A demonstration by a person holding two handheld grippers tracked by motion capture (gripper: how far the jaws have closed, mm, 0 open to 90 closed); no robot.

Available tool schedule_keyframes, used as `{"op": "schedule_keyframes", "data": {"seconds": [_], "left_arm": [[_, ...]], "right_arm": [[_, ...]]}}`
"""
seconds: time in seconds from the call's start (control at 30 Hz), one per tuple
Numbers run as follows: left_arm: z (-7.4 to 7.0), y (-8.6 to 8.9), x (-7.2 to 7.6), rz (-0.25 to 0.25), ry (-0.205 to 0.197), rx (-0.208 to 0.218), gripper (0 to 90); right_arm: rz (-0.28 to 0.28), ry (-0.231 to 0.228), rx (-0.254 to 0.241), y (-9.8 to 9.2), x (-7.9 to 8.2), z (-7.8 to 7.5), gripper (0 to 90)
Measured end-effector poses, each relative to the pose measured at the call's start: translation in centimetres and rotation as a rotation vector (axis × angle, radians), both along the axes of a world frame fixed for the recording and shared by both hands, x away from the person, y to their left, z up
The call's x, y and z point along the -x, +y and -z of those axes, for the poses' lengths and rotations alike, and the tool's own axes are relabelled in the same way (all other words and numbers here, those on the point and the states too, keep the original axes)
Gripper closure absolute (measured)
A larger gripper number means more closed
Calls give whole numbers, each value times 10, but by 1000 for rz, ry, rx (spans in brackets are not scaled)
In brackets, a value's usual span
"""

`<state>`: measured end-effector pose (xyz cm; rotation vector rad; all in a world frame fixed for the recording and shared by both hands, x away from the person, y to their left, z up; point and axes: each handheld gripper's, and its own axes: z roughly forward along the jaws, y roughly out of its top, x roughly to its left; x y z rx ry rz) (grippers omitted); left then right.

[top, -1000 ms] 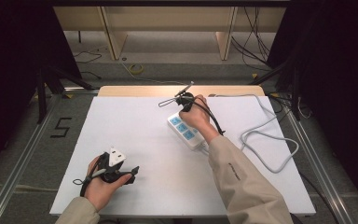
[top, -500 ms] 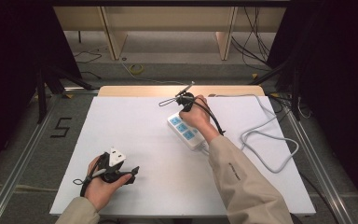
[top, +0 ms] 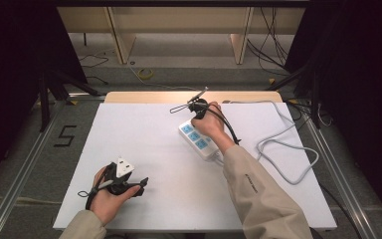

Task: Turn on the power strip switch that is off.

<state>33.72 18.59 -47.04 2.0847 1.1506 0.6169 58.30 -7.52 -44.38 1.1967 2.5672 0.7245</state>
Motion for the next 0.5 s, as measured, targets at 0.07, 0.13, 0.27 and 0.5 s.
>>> {"op": "schedule_keyframes", "data": {"seconds": [0.07, 0.13, 0.27, 0.5], "left_arm": [[0, 0, 0, -3, -1, 4, 227], [0, 1, 0, -5, -3, 4, 227], [0, 1, 1, -4, -3, 1, 227], [-1, 2, 1, -4, -3, 0, 227]], "right_arm": [[0, -8, -4, 1, 1, 1, 900], [-4, -18, 7, 2, 1, 1, 900], [-3, -21, 6, 2, 2, 1, 900], [4, -20, 7, 0, 2, 0, 900]]}}
